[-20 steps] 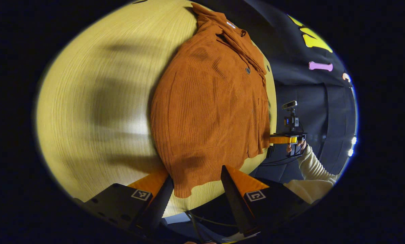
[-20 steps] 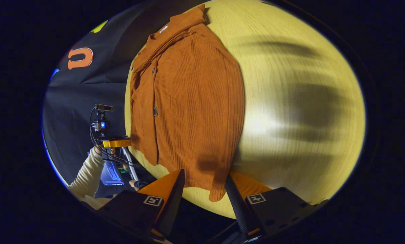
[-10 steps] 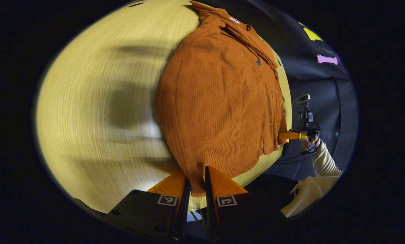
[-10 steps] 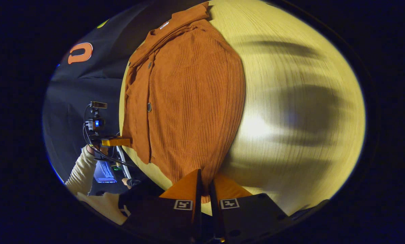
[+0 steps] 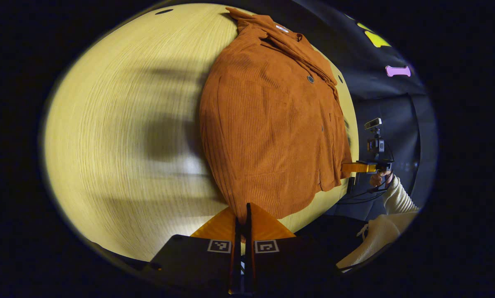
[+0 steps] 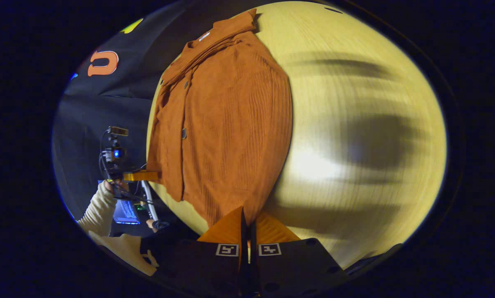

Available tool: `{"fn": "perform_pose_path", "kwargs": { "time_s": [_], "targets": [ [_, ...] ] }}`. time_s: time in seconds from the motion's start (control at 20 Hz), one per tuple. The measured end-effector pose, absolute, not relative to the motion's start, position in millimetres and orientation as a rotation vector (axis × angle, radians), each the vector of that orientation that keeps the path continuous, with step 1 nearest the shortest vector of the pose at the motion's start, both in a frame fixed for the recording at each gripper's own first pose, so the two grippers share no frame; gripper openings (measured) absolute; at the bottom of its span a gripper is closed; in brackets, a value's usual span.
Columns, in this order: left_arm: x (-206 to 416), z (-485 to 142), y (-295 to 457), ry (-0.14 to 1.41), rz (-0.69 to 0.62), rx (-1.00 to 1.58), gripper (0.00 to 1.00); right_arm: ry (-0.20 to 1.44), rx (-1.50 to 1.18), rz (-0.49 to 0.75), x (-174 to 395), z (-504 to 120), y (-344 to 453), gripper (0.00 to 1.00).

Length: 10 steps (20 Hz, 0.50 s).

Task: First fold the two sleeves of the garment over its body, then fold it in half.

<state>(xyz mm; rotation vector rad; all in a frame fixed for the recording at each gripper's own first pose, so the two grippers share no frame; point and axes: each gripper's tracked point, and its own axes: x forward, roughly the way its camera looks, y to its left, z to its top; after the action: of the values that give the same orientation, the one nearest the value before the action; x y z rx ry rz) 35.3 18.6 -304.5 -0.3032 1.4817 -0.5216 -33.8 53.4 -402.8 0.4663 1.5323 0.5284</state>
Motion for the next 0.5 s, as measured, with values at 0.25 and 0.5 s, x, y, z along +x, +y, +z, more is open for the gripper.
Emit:
{"fn": "perform_pose_path", "kwargs": {
  "time_s": [0.25, 0.5],
  "targets": [
    [40.9, -284.4, 12.0, 1.420, -0.529, -0.215, 0.06, 1.442, 0.468, 0.610, -29.6, -372.3, 58.6, 0.02],
    [57.2, -239.9, -5.9, 1.316, -0.571, -0.125, 0.06, 1.305, 0.468, 0.700, -9.6, -313.7, 71.5, 0.02]
  ]
}}
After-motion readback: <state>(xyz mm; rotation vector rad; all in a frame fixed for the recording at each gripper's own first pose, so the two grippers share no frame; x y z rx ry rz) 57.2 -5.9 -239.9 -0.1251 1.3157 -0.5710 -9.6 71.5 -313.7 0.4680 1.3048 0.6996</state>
